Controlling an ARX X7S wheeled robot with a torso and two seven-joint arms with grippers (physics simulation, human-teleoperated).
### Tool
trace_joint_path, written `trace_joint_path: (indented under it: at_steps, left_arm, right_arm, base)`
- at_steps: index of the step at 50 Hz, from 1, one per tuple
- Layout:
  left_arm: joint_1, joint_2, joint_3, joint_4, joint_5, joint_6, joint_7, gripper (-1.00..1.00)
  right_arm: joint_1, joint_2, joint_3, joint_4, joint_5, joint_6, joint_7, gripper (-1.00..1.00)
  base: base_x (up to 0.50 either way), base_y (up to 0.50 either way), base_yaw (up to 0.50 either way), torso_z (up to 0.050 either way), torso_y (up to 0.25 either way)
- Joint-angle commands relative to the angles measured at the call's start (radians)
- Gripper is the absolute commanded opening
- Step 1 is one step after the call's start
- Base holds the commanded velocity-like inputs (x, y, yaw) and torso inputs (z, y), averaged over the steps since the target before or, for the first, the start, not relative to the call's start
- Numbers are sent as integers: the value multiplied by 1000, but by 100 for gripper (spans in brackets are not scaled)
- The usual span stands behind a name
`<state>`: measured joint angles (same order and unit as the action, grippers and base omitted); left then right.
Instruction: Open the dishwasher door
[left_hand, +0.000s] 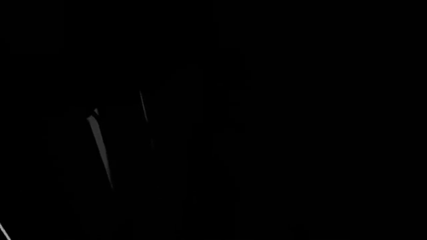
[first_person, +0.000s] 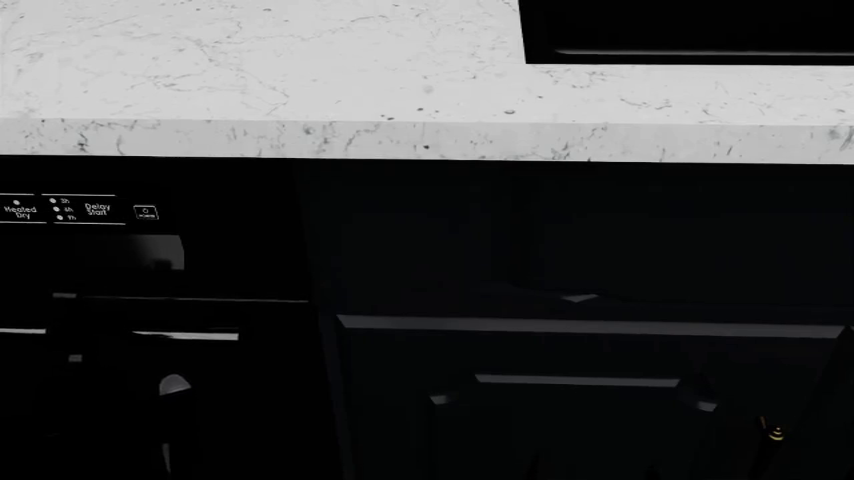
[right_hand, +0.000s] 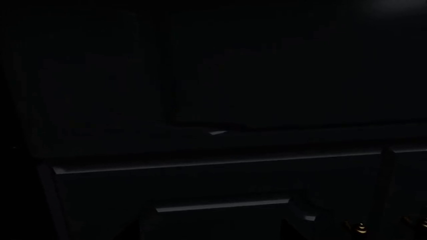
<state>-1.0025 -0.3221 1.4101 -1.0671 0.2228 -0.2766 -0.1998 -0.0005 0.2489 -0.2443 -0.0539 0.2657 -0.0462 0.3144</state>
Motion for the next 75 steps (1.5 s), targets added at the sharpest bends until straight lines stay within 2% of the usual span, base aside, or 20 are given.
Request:
trace_joint_path:
  at_steps: [1, 21, 30, 54, 75]
  left_arm:
    - [49, -141, 95, 344, -55, -157, 24, -100]
    - [152, -349, 94, 865, -25, -434, 15, -100]
    - [218, -420, 92, 1038, -18, -530, -12, -100]
    - [411, -497, 59, 1256, -61, -643, -117, -100]
    - [645, -529, 34, 1341, -110, -653, -287, -100]
  right_arm:
    - [-2, 2, -5, 4, 3, -9, 2, 100]
    - [3, 9, -16, -22, 10, 4, 11, 100]
    - [1, 10, -18, -21, 14, -2, 14, 100]
    - [-7, 18, -24, -27, 21, -10, 22, 100]
    - [1, 25, -41, -48, 14, 9, 35, 100]
  base:
    - [0, 0, 0, 0, 0]
    - [0, 0, -2, 0, 0]
    - [0, 0, -3, 0, 0]
    - [0, 0, -3, 0, 0]
    - [0, -2, -4, 0, 0]
